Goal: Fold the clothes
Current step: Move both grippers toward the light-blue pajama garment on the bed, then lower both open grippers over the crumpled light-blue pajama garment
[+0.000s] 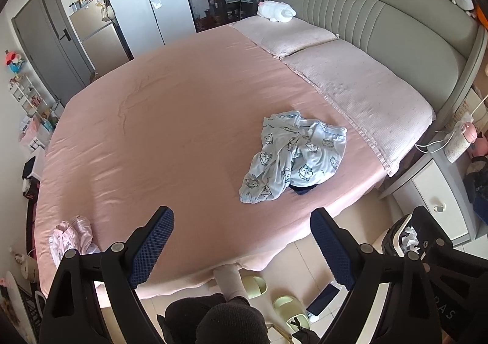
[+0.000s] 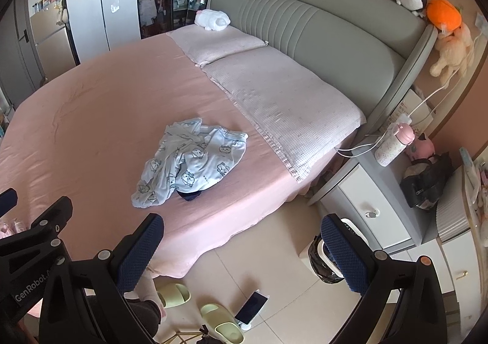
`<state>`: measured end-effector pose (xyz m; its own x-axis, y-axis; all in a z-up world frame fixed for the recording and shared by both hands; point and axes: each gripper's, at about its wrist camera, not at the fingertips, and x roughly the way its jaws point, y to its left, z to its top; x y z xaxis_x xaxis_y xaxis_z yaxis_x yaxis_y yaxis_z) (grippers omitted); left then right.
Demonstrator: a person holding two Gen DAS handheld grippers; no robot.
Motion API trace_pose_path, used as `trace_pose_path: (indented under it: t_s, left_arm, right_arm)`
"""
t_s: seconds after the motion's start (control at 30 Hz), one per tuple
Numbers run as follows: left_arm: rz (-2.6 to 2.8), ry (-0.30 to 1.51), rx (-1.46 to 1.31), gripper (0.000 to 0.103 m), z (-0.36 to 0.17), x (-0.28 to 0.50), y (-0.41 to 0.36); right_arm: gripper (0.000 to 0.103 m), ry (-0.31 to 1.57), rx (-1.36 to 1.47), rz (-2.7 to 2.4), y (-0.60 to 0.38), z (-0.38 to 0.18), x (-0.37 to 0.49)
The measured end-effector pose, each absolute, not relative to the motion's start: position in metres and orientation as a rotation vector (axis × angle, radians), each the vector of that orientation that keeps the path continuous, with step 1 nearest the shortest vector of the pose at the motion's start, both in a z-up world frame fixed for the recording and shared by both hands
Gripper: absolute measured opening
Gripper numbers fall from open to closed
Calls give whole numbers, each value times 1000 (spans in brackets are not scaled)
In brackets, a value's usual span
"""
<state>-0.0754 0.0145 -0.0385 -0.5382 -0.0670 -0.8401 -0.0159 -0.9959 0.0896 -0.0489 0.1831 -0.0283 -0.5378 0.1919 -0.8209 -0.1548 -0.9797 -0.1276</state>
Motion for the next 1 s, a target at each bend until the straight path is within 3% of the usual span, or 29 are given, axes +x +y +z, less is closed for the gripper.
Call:
trace_pose_path:
  t_s: [0.4,0.63,1.0]
  left_arm:
    - [-2681,-120,1556,92,-64,-122,10]
    - [-2658,-209,1580,92,-94,-155,15]
    - [-2695,-64,1584,92,-129,-182,14]
  right_arm:
    - [103,-33,-1418,2608,174,-52,-93]
    - [103,-70,-1466,2605,168,-81,-116]
    - [103,-63,-1524,2604,175,-120,-145]
